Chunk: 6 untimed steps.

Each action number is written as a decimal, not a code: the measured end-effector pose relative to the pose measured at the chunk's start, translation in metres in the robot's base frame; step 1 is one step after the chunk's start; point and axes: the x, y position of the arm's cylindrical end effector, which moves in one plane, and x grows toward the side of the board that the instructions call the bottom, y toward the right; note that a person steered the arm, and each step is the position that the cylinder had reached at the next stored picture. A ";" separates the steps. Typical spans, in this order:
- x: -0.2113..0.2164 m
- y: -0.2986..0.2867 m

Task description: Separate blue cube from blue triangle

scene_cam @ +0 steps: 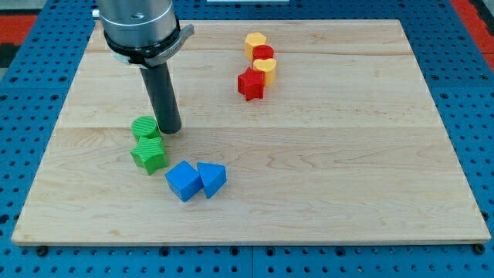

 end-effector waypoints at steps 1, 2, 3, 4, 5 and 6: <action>0.000 0.052; 0.011 0.131; 0.044 0.162; 0.074 0.162; 0.104 0.161; 0.126 0.146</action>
